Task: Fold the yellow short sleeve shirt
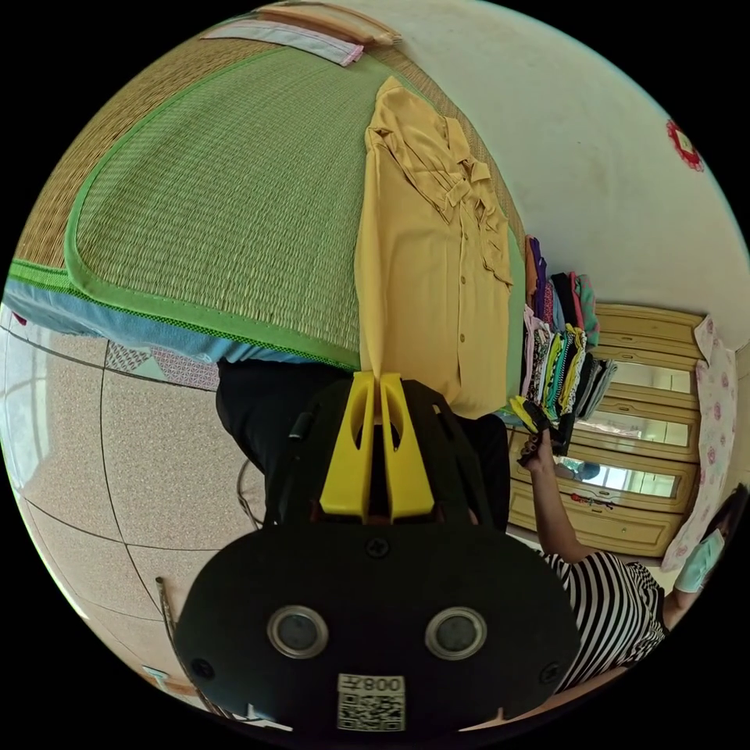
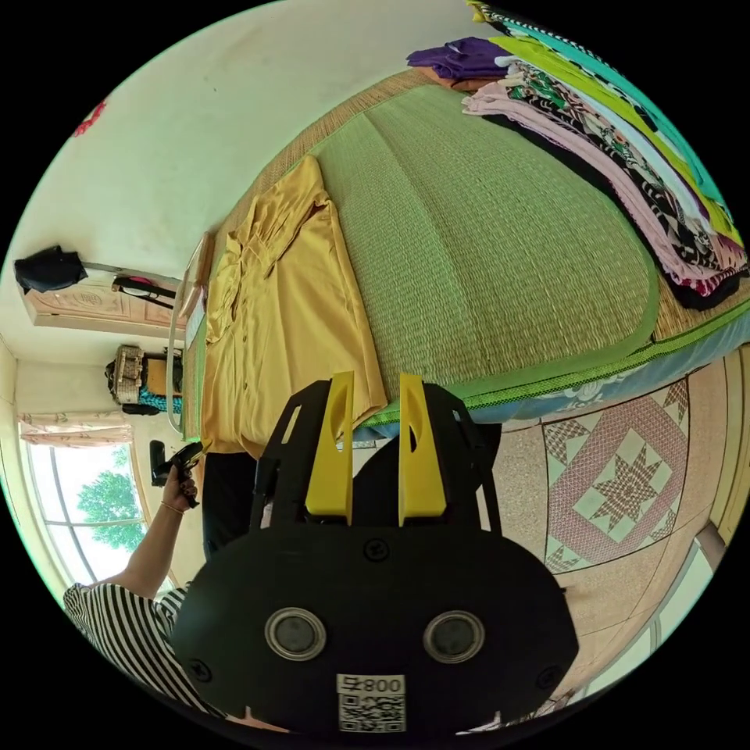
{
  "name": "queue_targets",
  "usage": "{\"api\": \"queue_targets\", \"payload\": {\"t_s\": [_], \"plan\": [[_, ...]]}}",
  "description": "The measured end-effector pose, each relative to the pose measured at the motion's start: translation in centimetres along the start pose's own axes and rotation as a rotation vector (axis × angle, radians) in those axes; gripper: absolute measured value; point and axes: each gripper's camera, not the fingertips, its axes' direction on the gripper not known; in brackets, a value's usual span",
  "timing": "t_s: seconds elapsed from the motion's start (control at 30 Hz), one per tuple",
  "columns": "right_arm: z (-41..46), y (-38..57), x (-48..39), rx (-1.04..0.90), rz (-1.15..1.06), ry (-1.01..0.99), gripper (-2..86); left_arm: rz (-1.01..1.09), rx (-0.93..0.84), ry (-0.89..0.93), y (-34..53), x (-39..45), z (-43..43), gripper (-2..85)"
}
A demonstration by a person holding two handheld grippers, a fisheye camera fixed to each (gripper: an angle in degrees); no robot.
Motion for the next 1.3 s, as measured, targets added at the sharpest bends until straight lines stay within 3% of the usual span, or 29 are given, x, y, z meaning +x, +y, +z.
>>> {"api": "queue_targets", "payload": {"t_s": [0.3, 0.47, 0.63, 1.0, 1.3], "plan": [[4.1, 0.8, -5.8, -0.02, -0.149, 0.381, 8.0, 0.0, 0.0, -0.002, 0.5, -1.1, 0.3, 0.7], [5.8, 1.9, -6.4, 0.01, -0.172, 0.472, 5.6, 0.002, 0.008, -0.004, 1.0, -1.8, 0.3, 0.6], [6.3, 2.9, -4.6, -0.011, -0.187, 0.392, 1.1, 0.011, 0.014, 0.011, 1.6, -2.7, 0.2, 0.6], [-1.5, 6.4, 5.3, 0.096, -0.155, -0.147, 0.2, 0.079, 0.09, 0.17, 3.6, -4.7, -2.5, 0.6], [-3.9, 12.9, 8.6, 0.119, -0.221, -0.329, 0.1, 0.125, 0.114, 0.302, 6.4, -6.2, -4.4, 0.5]]}}
